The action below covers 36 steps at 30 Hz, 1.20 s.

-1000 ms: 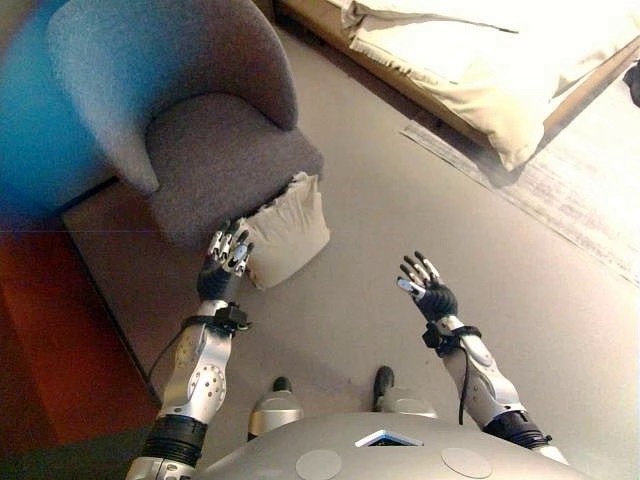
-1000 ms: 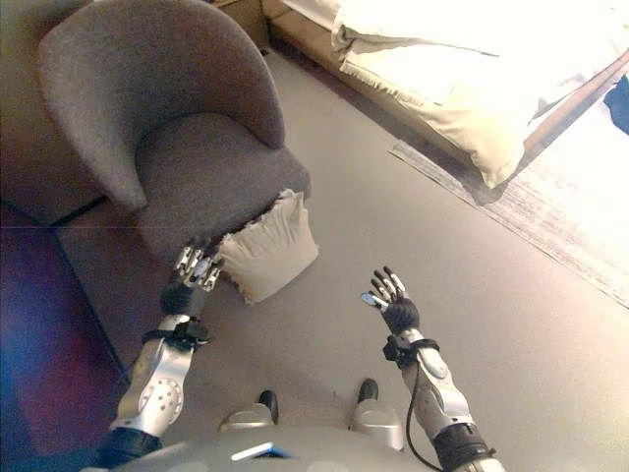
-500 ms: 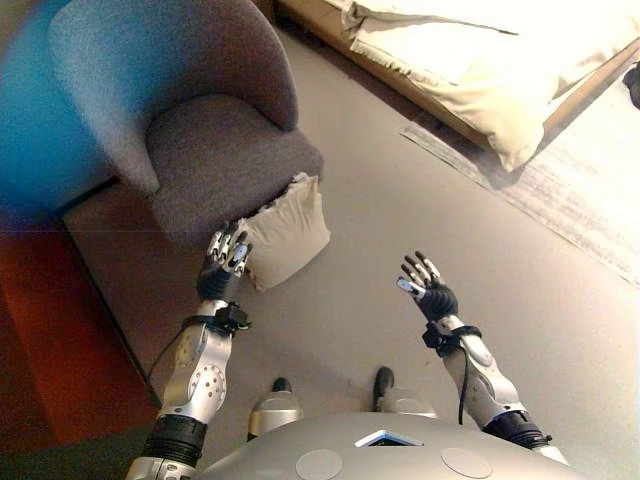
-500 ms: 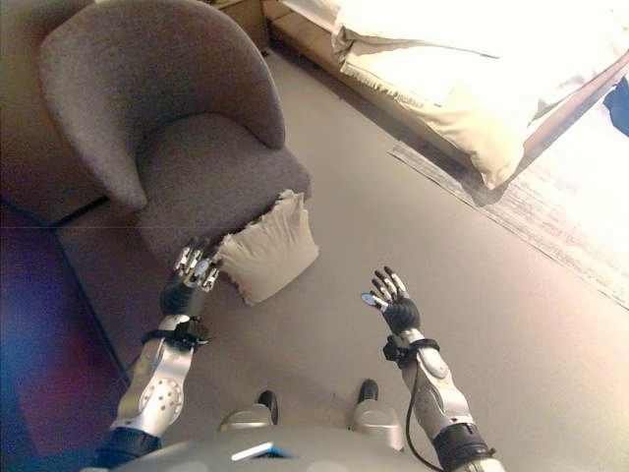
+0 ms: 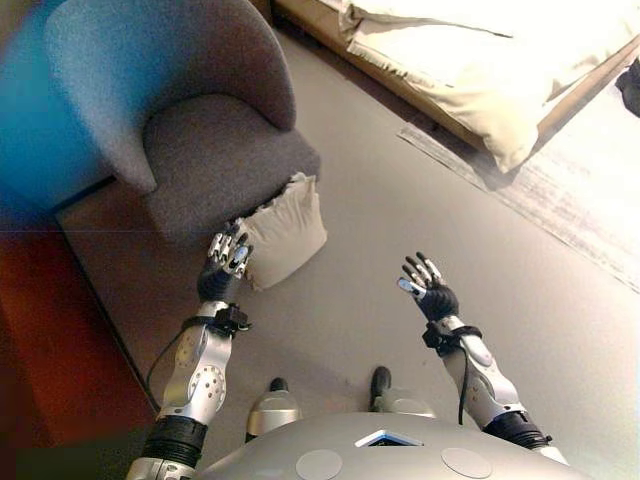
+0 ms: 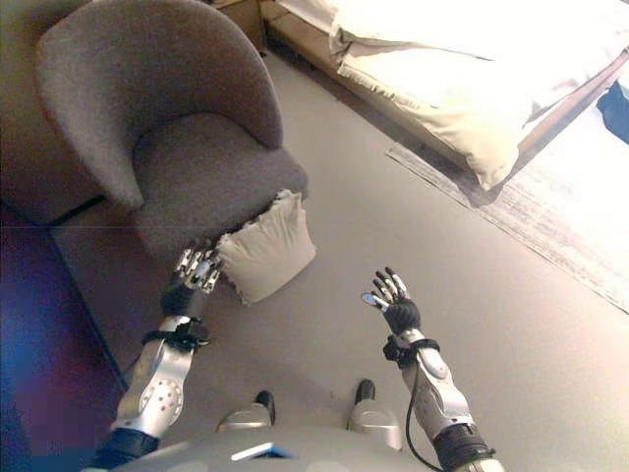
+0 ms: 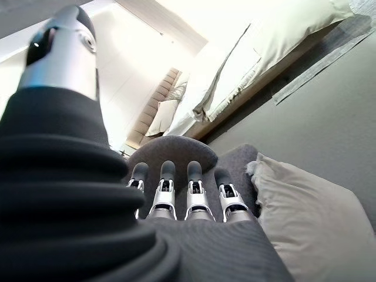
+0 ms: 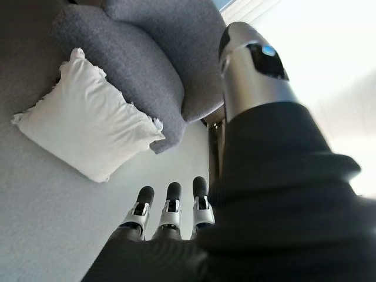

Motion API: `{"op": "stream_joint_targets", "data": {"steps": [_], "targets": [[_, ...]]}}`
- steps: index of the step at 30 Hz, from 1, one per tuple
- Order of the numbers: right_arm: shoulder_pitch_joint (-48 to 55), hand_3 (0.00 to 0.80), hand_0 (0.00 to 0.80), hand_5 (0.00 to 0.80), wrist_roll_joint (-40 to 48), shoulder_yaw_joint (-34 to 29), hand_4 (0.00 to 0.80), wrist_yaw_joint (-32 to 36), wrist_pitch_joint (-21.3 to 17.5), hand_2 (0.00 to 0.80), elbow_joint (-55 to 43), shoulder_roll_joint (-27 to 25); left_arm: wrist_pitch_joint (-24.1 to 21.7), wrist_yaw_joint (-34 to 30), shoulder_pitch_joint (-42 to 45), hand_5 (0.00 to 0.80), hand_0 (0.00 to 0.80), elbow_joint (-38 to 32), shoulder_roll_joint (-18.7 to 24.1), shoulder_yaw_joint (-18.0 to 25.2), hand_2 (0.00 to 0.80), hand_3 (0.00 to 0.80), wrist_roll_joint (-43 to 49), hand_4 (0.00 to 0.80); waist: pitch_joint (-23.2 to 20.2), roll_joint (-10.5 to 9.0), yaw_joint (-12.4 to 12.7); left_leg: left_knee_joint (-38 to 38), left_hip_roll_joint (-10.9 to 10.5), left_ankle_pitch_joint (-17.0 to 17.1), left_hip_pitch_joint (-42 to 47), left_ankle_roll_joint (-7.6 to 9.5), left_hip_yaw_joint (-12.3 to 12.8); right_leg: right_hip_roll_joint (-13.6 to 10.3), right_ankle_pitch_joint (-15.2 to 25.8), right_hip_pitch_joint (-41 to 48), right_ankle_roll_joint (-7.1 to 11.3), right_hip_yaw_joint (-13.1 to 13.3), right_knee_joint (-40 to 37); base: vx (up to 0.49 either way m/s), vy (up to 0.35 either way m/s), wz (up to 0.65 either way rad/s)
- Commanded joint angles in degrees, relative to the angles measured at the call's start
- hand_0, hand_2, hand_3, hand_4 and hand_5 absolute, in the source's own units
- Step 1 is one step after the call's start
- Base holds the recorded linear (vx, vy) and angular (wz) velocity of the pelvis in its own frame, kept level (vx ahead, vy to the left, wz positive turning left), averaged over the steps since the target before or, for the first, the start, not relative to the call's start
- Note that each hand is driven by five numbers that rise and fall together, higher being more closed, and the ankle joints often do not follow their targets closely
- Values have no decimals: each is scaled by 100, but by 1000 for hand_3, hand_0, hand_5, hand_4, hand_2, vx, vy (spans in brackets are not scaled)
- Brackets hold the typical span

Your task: Pick up the cushion and take it to the sofa

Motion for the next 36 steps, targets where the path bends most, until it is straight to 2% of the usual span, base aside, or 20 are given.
{"op": "stream_joint_targets", "data": {"steps": [1,4,7,10,11,13,16,21,23,27,31,36], "targets": [[38,0,0,0,154,-345,0,161,-37,0,-487,97,-153,-65,46,0,0,-217,41,249,0,0,-29,0,231,-238,-103,903,-335,-660,-350,434,192,-200,-435,260,117,-54,240,101,175,-13],[190,0,0,0,75,-421,0,257,-4,0,-534,164,-173,-86,261,0,0,-310,12,386,0,0,-50,0,194,-234,-112,786,-441,-715,-247,562,263,-341,-418,222,246,12,341,61,183,-11],[163,0,0,0,273,-418,0,271,8,0,-449,275,-161,-145,249,0,0,-299,84,511,0,0,11,0,241,-222,-87,758,-519,-737,-257,691,280,-602,-425,16,407,61,771,14,193,-7],[214,0,0,0,315,-553,0,91,9,0,-387,369,-129,-238,233,0,0,-306,170,646,0,0,17,0,298,-209,-45,977,-608,-825,-451,862,282,-954,-223,-239,381,186,1571,-3,214,-1],[277,0,0,0,316,-623,0,83,-44,0,-392,395,-104,-226,235,0,0,-370,212,654,0,0,5,0,355,-204,-25,1136,-656,-898,-565,952,236,-1134,-12,-443,341,274,2066,-38,192,6],[388,0,0,0,291,-723,0,97,-242,0,-357,423,-10,-269,196,0,0,-399,258,686,0,0,26,0,455,-146,-8,1229,-710,-942,-677,1055,69,-1334,380,-854,287,486,2877,-22,189,22],[577,0,0,0,342,-854,0,213,-378,0,-387,409,158,-371,196,0,0,-316,334,794,0,0,26,0,500,-73,-34,1136,-797,-894,-622,1036,-247,-1363,670,-1157,323,761,3452,104,154,66],[709,0,0,0,347,-922,0,337,-253,0,-526,375,211,-367,300,0,0,-375,365,834,0,0,-34,0,417,-162,-62,1027,-883,-955,-485,951,-572,-1306,833,-1179,442,840,2431,140,-24,50],[601,0,0,0,399,-890,0,379,-297,0,-392,384,144,-340,267,0,0,-392,386,755,0,0,-11,0,387,-285,-76,1052,-962,-1107,-451,932,-800,-1199,797,-1199,548,966,1592,142,-112,42],[489,0,0,0,418,-854,0,384,-265,0,-354,287,48,-209,280,0,0,-477,383,636,0,0,59,0,306,-384,-96,1200,-1031,-1397,-379,914,-1236,-1033,693,-1147,637,1283,904,190,-84,68],[621,0,0,0,415,-874,0,526,-61,0,-479,244,101,-119,510,0,0,-540,401,775,0,0,31,0,185,-496,28,1364,-935,-1525,-397,820,-1412,-1218,775,-928,723,1293,934,152,-136,101],[557,0,0,0,506,-780,0,535,115,0,-531,233,163,-356,661,0,0,-515,483,953,0,0,63,0,113,-570,231,1555,-702,-1551,-475,712,-1647,-1346,722,-732,746,1364,1171,106,-236,42]]}}
